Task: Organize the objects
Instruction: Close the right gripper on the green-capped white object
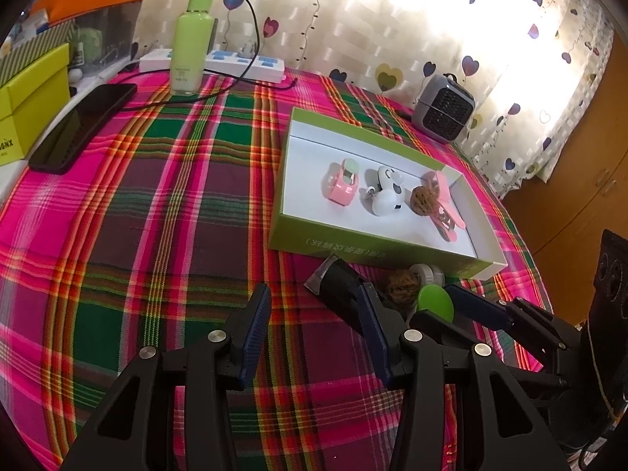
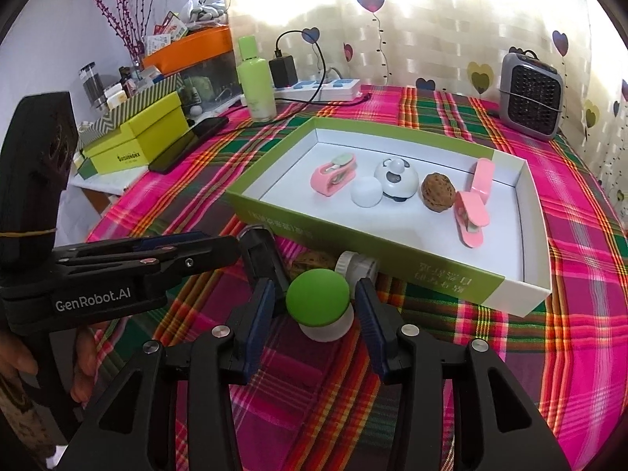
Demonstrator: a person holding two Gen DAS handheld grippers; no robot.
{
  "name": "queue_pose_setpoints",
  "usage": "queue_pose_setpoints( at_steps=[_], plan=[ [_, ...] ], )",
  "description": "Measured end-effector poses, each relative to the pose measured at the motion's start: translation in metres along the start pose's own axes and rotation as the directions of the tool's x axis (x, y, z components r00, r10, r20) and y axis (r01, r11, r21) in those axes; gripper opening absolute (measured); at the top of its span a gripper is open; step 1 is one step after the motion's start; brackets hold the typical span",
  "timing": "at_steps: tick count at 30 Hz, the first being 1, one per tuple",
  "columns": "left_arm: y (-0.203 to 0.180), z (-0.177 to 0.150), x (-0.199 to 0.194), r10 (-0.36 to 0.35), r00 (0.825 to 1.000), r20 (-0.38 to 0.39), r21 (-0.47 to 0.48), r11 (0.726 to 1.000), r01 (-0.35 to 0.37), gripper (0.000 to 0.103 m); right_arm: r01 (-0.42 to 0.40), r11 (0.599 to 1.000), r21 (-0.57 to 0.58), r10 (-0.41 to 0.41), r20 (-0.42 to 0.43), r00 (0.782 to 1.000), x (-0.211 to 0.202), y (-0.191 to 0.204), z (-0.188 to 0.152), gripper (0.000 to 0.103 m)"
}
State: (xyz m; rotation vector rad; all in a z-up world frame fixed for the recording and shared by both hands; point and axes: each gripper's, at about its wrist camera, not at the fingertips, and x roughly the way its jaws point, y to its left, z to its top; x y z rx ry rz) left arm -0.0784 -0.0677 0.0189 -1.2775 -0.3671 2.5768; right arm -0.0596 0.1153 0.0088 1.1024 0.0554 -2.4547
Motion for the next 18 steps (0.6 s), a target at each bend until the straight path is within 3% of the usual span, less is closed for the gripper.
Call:
queue_pose_setpoints(
  at_steps=[2, 13, 18],
  plan=[
    [-0.001, 0.0, 0.0, 0.0, 1.0, -0.003, 0.001, 1.0, 0.0, 0.044, 0.005, 1.0, -0.006, -0.005, -0.001, 1.0, 0.0, 0.001, -0.001, 0.035],
    [-0.01, 0.0, 0.004, -0.02, 1.0, -0.02, 0.004, 1.0, 0.02, 0.044, -0.005, 1.0, 0.025, 0.004, 0.016, 1.0, -0.013, -0.007, -0.004, 0.035],
    [-0.018, -0.001, 0.007, -0.038, 0.999, -0.03, 0.01, 0.999, 0.038, 0.05, 0.001, 0.999, 0.039, -0.002, 0.021, 1.0, -0.023, -0.014, -0.009, 0.035]
  ],
)
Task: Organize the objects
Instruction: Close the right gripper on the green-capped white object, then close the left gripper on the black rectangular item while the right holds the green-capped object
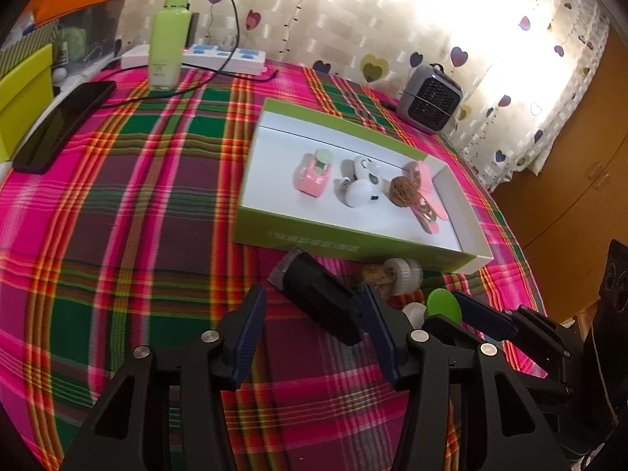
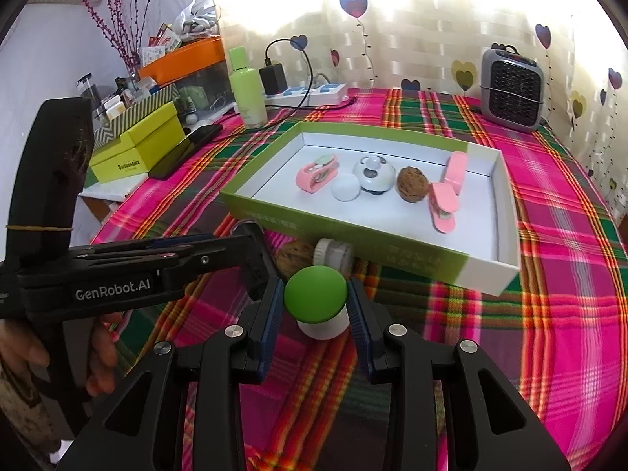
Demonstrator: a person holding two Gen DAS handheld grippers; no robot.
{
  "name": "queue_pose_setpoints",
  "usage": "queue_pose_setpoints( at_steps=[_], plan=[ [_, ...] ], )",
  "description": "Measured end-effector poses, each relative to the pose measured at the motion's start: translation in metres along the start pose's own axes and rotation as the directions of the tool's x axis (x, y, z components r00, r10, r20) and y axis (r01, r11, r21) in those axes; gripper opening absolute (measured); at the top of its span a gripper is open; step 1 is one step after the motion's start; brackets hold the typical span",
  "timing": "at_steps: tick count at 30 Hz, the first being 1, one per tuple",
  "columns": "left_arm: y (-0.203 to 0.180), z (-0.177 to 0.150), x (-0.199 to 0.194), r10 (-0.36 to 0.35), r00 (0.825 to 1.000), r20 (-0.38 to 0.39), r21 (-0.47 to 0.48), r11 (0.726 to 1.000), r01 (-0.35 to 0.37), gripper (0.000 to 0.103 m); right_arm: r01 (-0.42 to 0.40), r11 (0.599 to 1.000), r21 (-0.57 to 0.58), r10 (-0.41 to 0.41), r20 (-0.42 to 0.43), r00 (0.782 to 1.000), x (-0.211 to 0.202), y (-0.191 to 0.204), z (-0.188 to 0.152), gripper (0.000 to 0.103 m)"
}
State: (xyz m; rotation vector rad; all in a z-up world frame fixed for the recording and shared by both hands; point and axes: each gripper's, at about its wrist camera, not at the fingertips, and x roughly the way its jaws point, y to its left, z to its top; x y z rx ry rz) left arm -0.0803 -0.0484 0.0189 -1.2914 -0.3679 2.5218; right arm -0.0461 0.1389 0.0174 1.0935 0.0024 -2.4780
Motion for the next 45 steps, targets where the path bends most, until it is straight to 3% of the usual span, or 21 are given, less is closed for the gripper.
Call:
queue_pose_setpoints(
  at_steps=[11, 18, 30, 45],
  plan=[
    [-0.009, 0.004, 0.017, 0.053, 0.998, -0.03, -0.002, 0.999, -0.053, 0.051, 0.069, 0.997, 0.04, -0.068, -0.009, 0.998, -0.005, -0.024, -0.009, 0.035],
    [-0.01, 0.005, 0.017, 0.075, 0.996, -0.045, 0.01, 0.997, -0.074, 0.051, 0.055, 0.997, 0.047, -0.054, -0.011, 0.998, -0.004, -0.026, -0.01, 0.035],
    [-0.011, 0.004, 0.01, 0.151, 0.986, -0.077, 0.119, 0.983, -0.141, 0.053, 0.045, 0.997, 0.061, -0.044, -0.015, 0.999, -0.004, -0.028, -0.01, 0.035],
    [-0.012, 0.0, 0.013, 0.179, 0.98, -0.082, 0.162, 0.973, -0.164, 0.053, 0.032, 0.997, 0.073, -0.031, -0.015, 0.999, -0.005, -0.031, -0.01, 0.035]
  ],
)
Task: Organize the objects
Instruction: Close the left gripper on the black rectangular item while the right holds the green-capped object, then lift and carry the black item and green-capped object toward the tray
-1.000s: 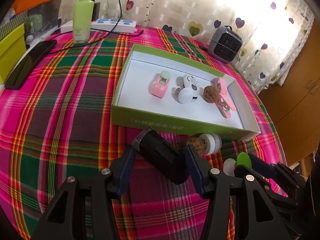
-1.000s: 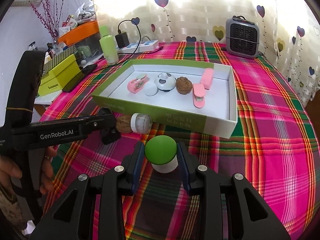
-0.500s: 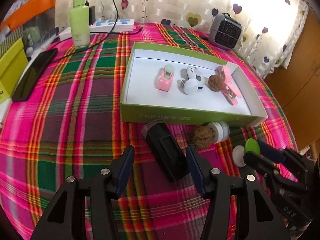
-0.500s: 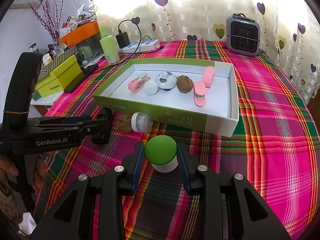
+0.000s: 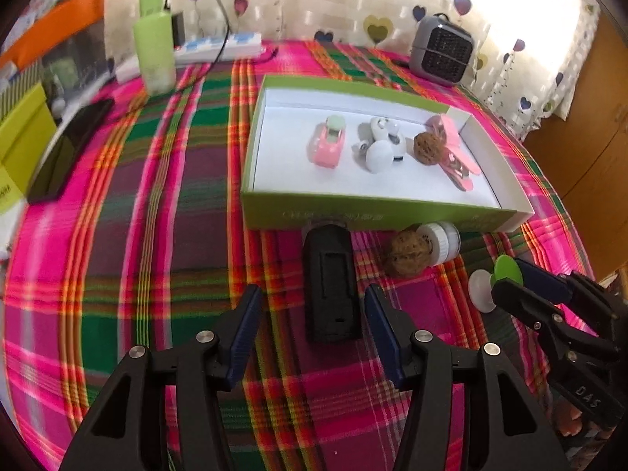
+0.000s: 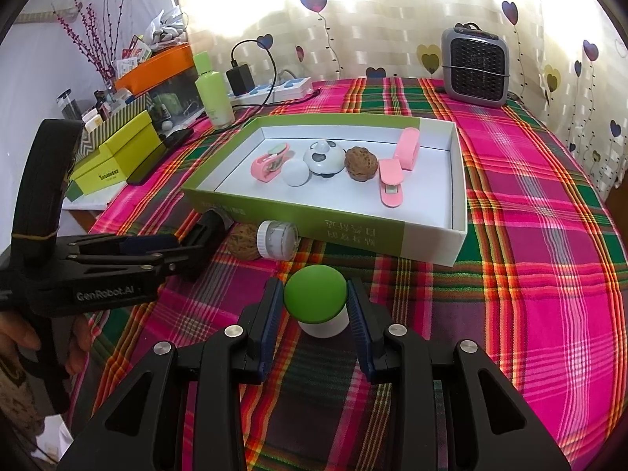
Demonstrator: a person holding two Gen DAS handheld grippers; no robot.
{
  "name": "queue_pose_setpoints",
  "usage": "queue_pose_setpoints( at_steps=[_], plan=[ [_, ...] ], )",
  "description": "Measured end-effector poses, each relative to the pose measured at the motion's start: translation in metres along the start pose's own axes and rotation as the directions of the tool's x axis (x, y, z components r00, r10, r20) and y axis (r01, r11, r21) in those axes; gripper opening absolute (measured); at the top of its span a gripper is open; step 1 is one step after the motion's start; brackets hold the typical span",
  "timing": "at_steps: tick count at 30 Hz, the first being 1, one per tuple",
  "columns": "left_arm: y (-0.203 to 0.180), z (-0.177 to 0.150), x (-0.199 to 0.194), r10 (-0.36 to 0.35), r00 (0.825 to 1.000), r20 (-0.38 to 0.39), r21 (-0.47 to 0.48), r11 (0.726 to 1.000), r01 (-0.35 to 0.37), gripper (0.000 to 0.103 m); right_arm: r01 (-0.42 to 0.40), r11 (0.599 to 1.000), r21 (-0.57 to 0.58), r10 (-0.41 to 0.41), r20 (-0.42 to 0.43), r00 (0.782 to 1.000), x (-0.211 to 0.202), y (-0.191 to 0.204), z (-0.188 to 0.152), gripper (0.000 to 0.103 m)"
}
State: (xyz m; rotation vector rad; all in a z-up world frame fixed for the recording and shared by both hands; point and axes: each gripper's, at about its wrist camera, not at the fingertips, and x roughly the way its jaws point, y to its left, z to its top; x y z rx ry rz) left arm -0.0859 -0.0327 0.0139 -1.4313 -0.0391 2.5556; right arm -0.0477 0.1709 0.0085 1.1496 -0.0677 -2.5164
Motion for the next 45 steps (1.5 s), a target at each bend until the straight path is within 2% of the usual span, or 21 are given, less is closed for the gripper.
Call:
queue_pose_setpoints(
  at_steps=[19, 26, 35, 45],
  plan=[
    [0.002, 0.003, 0.006, -0.006, 0.996, 0.09, -0.011, 1.0, 0.007, 0.051, 0.033, 0.999, -0.028, -0.034, -0.054, 0.998, 0.015, 0.001, -0.004, 0.04],
    [0.005, 0.003, 0.006, 0.011, 0.994, 0.104, -0.021, 1.0, -0.009, 0.038, 0.023, 1.0, -0.012, -0.024, -0.051, 0.998, 0.016, -0.002, -0.002, 0.04],
    [0.003, 0.002, 0.007, 0.016, 0.994, 0.109, -0.015, 1.0, -0.015, 0.026, 0.026, 1.0, -0.016, -0.027, -0.052, 0.998, 0.017, -0.001, -0.002, 0.04],
    [0.003, 0.002, 0.007, 0.015, 0.994, 0.107, -0.02, 1.0, -0.013, 0.025, 0.026, 1.0, -0.011, -0.026, -0.048, 0.998, 0.016, -0.001, -0.001, 0.033]
  ],
)
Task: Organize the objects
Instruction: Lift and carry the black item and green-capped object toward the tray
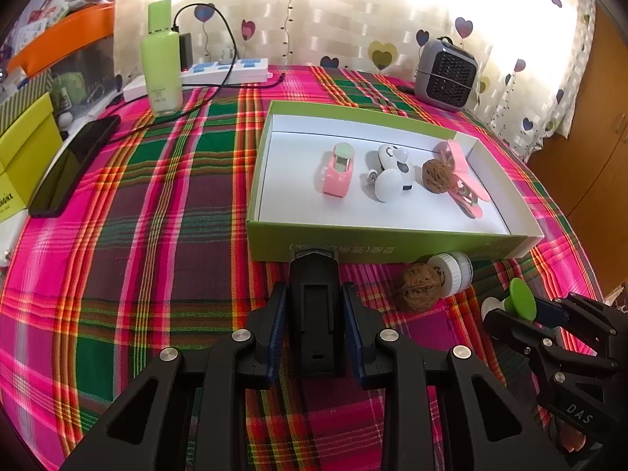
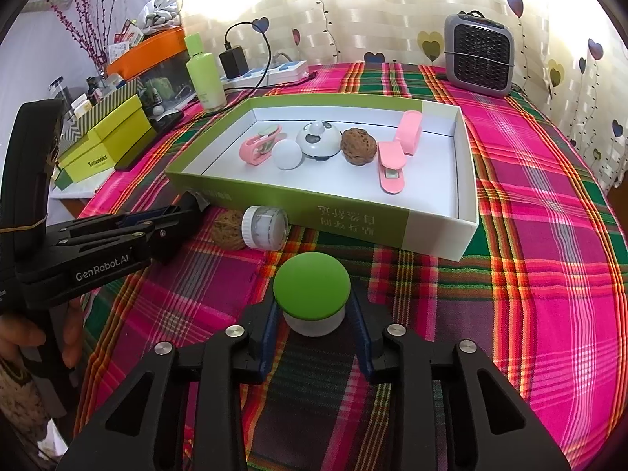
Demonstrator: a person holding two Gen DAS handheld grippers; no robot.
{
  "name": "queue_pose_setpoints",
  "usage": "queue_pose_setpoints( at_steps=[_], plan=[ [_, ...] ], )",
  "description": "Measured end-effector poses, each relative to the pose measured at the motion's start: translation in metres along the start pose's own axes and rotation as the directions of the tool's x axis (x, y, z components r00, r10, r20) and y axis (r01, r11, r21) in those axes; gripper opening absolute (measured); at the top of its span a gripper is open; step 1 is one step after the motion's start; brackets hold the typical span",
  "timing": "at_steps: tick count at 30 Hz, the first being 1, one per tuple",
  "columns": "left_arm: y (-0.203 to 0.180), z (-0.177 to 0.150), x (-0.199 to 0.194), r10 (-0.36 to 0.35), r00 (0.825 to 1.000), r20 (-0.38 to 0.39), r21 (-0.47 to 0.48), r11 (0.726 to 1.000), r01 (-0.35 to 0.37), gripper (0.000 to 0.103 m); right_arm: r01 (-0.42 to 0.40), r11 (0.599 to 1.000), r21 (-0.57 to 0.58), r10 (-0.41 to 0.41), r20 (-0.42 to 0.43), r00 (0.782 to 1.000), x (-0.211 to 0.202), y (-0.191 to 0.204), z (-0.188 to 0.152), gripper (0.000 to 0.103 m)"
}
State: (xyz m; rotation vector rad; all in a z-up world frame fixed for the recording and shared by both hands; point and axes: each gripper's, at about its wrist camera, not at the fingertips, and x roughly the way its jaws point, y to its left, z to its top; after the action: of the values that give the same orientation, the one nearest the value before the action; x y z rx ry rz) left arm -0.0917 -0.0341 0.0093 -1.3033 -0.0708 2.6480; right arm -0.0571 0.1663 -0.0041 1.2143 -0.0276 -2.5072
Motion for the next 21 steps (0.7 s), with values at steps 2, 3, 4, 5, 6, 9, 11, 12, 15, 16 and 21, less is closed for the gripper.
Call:
queue_pose_setpoints(
  at_steps=[2, 3, 4, 5, 6, 9, 11, 12, 15, 16, 21],
  plan=[
    [0.0004, 0.0, -0.0005, -0.003, 1.0, 0.0, -0.003, 1.0, 0.003, 0.025, 0.0, 1.0, -0.002, 0.0, 0.002, 1.0, -0.0003, 0.0001, -0.0003, 0.032],
    [0.0004, 0.0001, -0.0003, -0.004, 1.0, -0.001, -0.002, 1.0, 0.004, 0.025, 0.001, 1.0, -0.005, -0.001, 0.004, 1.0, -0.0005, 0.0003, -0.0003, 0.031],
    [0.0001, -0.0002, -0.0004, -0.005, 1.0, -0.001, -0.003, 1.0, 0.005, 0.025, 0.003, 1.0, -0.007, -0.003, 0.006, 1.0, -0.0009, 0.0007, -0.0002, 0.031],
    [0.0003, -0.0001, -0.0005, -0.004, 1.0, -0.001, -0.004, 1.0, 0.004, 0.025, 0.002, 1.0, -0.007, -0.002, 0.008, 1.0, -0.0011, 0.0008, -0.0003, 0.03],
    [0.0, -0.0004, -0.0005, -0.006, 1.0, -0.001, -0.006, 1.0, 0.006, 0.025, 0.001, 1.0, -0.008, -0.001, 0.01, 1.0, -0.0013, 0.0007, -0.0002, 0.027],
    [-0.0002, -0.0006, -0.0015, -0.011, 1.0, -0.003, -0.008, 1.0, 0.011, 0.025, 0.0, 1.0, -0.007, 0.0, 0.015, 1.0, -0.002, 0.0006, -0.0004, 0.024],
    [-0.0013, -0.0014, -0.0019, -0.013, 1.0, -0.005, -0.008, 1.0, 0.013, 0.025, -0.001, 1.0, -0.006, 0.001, 0.015, 1.0, -0.0021, 0.0001, -0.0004, 0.024],
    [-0.0013, -0.0016, -0.0022, -0.013, 1.0, -0.005, -0.009, 1.0, 0.013, 0.025, -0.002, 1.0, -0.006, 0.002, 0.016, 1.0, -0.002, -0.0001, -0.0004, 0.024],
    [-0.0005, -0.0014, -0.0024, -0.015, 1.0, -0.005, -0.011, 1.0, 0.015, 0.025, 0.0, 1.0, -0.005, 0.0, 0.019, 1.0, -0.0026, -0.0002, -0.0004, 0.019],
    [-0.0011, -0.0019, -0.0026, -0.017, 1.0, -0.005, -0.013, 1.0, 0.017, 0.025, 0.001, 1.0, -0.003, 0.0, 0.023, 1.0, -0.0031, -0.0002, 0.0, 0.019],
    [-0.0006, -0.0018, -0.0028, -0.018, 1.0, -0.006, -0.013, 1.0, 0.018, 0.025, -0.005, 1.0, 0.005, 0.005, 0.028, 1.0, -0.0042, -0.0021, 0.0008, 0.018]
  ],
)
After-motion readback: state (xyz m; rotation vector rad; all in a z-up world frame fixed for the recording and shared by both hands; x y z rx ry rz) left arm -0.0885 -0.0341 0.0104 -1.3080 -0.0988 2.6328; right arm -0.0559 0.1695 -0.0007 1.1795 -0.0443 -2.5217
